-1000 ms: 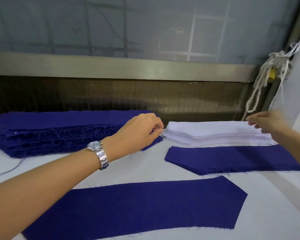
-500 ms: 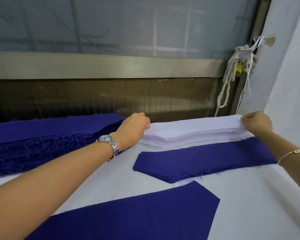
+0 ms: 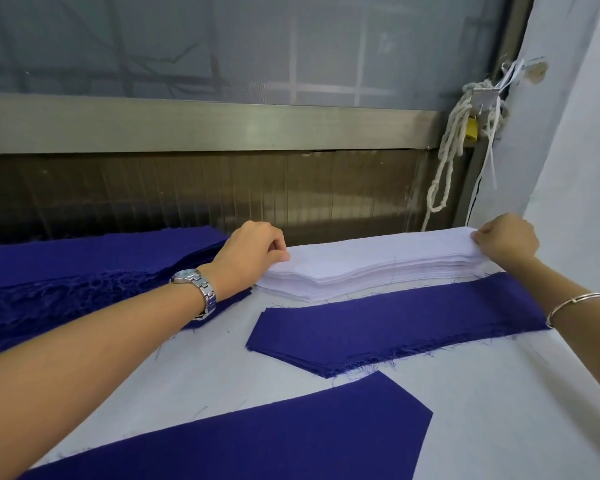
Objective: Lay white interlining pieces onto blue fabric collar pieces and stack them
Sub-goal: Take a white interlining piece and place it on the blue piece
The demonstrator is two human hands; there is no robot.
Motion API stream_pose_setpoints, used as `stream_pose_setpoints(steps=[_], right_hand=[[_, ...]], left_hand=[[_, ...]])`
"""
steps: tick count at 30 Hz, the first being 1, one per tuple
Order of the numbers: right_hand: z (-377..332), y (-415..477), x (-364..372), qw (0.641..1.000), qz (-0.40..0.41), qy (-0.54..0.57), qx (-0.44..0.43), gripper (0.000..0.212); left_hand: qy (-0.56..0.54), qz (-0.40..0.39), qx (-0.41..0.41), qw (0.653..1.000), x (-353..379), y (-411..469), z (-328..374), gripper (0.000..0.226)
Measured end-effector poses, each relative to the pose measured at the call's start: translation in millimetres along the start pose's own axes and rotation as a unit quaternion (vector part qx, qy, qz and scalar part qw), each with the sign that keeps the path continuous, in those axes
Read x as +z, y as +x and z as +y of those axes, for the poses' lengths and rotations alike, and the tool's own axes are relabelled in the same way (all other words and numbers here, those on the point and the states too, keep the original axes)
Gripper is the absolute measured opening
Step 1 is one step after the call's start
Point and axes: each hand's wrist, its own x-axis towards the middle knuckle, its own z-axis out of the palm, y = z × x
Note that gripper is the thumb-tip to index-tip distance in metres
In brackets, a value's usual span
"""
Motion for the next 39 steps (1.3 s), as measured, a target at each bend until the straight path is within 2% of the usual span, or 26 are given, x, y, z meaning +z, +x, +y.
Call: stream_pose_setpoints(steps=[5,14,18,23,30,34,37,39], right_hand=[[0,1,0,1.0,0.007,0.003,-0.016,0.019],[1,0,-5,0.995,-0.015,0.043,-0.086,0.008],[4,9,-1,0.989,-0.001,0.132,-0.067,0.024],[12,17,1,0.962,-0.006,0.274,-0.021,0.046],[33,19,2,0.928,-0.036,0.371,-0.012,0.007],[37,17,2,0.922,-0.04,0.386,-0.002,0.028],[39,16,2,0.92,-0.044,0.389,0.0,0.027],[39,16,3,0.92,-0.04,0.389,0.004,0.017]], left_hand=[[-0.039,-0.004,-0.018,0.999,2,2,-3,0.008],[-0.055,-0.023,-0.04,0.997,3,5,-5,0.022],[-0.05,-0.015,-0.033,0.998,5,4,-6,0.025],[-0.011,-0.018,-0.026,0.999,5,2,-4,0.041],[0.02,-0.064,-0.029,0.997,0,4,1,0.043],[0.02,-0.077,-0.026,0.996,-1,6,3,0.038],[0.014,-0.068,-0.024,0.997,-1,6,2,0.032],[0.014,-0.048,-0.021,0.999,1,6,1,0.025]])
